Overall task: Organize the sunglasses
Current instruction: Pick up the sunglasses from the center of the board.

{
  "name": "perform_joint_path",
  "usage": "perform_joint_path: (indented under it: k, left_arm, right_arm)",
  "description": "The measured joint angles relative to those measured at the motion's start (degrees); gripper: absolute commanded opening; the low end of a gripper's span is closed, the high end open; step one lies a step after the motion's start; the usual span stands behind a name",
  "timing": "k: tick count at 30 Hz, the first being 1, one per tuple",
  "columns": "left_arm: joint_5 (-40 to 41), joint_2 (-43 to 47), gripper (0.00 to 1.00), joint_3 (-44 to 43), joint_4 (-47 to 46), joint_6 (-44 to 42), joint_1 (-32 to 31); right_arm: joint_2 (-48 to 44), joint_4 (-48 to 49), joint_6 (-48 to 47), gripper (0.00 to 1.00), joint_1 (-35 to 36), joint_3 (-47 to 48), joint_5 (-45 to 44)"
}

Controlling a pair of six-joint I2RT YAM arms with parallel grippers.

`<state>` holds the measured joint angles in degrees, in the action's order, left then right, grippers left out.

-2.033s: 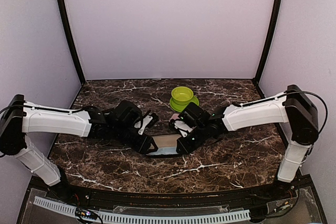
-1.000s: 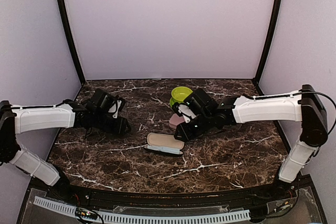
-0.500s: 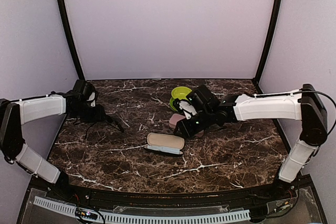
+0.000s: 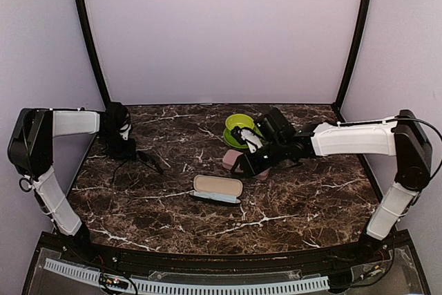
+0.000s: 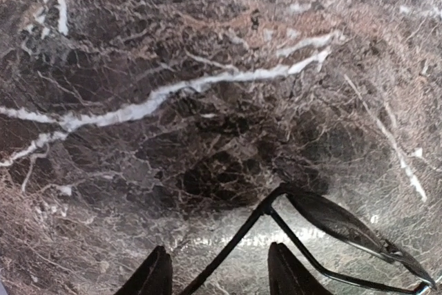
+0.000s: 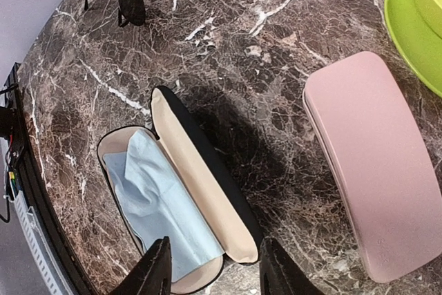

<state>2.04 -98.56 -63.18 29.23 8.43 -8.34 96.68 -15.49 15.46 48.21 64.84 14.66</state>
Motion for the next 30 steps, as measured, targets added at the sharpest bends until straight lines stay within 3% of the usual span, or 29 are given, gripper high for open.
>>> perform_joint_path:
  k: [19,30]
  left_arm:
    - [-2.3,-2.7,0.01,-0.3,4.5,-1.9,0.1]
    - [-9.3,6.0,0.0,-0.3,10.3,-0.4,-0.3]
  right_arm:
    - [1.4,0.9,-0.4,0.45,-1.2,-0.8,5.4]
    - [1.7,-1.1,-2.6,0.53,-1.2,4.5,6.5]
